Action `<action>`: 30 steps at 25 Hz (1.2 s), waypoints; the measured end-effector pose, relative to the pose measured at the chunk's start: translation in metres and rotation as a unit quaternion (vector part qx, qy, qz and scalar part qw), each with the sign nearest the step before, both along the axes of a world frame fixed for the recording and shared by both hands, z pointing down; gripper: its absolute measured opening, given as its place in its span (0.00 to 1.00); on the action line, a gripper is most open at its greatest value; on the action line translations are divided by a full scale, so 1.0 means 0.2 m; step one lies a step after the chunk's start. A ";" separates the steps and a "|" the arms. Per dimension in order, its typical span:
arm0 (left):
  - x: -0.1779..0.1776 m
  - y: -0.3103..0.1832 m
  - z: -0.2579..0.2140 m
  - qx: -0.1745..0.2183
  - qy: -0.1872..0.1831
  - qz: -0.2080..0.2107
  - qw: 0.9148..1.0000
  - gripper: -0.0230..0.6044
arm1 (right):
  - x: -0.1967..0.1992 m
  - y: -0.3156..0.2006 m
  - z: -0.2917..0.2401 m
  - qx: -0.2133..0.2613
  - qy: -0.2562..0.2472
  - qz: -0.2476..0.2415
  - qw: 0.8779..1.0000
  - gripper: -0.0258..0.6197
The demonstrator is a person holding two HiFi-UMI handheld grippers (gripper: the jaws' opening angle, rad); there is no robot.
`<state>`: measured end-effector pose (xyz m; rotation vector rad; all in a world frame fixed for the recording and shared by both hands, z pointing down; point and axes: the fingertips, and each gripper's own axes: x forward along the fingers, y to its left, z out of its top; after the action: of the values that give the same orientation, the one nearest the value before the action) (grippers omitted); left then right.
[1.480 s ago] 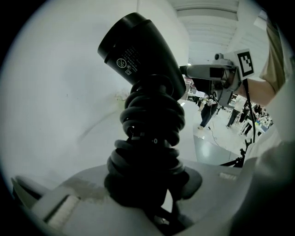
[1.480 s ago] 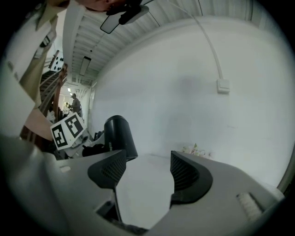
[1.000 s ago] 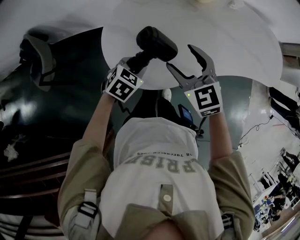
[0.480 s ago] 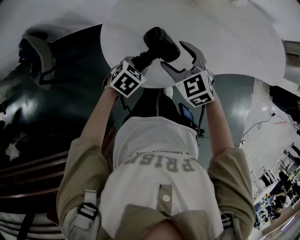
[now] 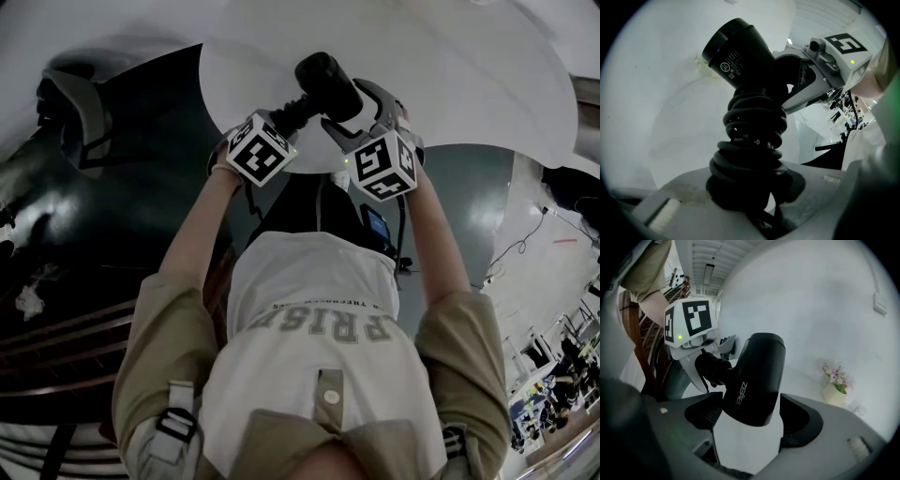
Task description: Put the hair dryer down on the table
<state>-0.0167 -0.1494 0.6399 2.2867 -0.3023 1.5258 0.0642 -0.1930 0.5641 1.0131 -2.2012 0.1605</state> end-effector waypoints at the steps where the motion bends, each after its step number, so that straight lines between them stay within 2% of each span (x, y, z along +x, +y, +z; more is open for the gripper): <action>1: 0.00 0.00 0.01 -0.002 -0.002 0.001 1.000 0.22 | 0.00 0.00 0.01 -0.002 -0.001 0.001 1.000 0.64; 14: 0.01 0.02 0.08 -0.042 -0.023 0.010 0.999 0.22 | 0.03 0.01 0.12 -0.052 -0.036 0.018 0.998 0.60; 18: 0.04 -0.02 0.07 -0.037 -0.022 0.016 0.999 0.22 | 0.05 0.00 0.13 -0.062 -0.036 0.018 0.997 0.60; 26: 0.03 0.01 0.11 -0.057 -0.022 0.016 0.998 0.22 | 0.04 -0.02 0.12 -0.059 -0.042 0.021 0.997 0.59; 30: 0.01 -0.01 0.12 -0.052 -0.030 0.020 0.998 0.22 | 0.03 -0.03 0.13 -0.060 -0.045 0.021 0.997 0.59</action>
<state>-0.0144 -0.1508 0.6643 2.1819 -0.1889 1.5936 0.0701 -0.1987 0.5911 1.0038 -2.2218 0.3595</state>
